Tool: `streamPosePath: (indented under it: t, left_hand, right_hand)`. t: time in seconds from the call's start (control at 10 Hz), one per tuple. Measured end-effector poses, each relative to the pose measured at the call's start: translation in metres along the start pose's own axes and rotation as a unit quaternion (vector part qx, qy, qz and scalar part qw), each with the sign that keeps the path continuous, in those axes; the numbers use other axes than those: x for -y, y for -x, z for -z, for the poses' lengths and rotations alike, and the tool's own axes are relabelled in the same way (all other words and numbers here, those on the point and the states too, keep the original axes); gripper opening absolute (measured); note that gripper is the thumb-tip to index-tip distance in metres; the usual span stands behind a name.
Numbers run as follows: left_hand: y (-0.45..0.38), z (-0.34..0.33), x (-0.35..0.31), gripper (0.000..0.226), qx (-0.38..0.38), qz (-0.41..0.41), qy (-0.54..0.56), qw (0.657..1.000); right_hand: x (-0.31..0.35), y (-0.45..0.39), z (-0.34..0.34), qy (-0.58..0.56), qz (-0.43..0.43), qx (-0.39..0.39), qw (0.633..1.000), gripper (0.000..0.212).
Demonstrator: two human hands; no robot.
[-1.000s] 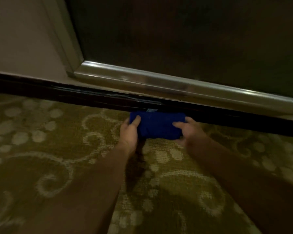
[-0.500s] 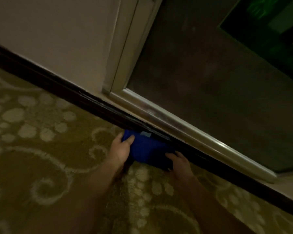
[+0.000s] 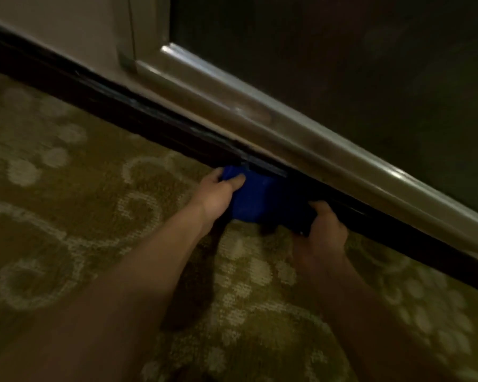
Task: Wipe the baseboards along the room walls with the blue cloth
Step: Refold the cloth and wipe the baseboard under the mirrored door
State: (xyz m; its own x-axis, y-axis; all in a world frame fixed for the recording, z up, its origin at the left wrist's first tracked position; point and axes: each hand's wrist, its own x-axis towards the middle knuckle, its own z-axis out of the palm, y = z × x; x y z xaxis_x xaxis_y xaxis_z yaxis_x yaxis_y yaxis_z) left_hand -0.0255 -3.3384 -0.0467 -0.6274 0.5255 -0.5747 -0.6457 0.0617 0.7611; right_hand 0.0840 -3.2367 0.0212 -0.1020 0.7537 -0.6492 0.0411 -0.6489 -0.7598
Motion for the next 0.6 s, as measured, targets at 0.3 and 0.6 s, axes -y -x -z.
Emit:
streamPosePath:
  t: [0.3, 0.6]
  left_hand:
    - [0.002, 0.02, 0.001, 0.028, -0.164, -0.026, 0.22, 0.961]
    - [0.01, 0.008, 0.011, 0.048, -0.068, -0.126, -0.119, 0.982]
  right_hand:
    - [-0.042, 0.019, -0.069, 0.111, 0.048, 0.069, 0.99, 0.063]
    - [-0.008, 0.008, -0.028, 0.209, 0.158, -0.025, 0.965, 0.021]
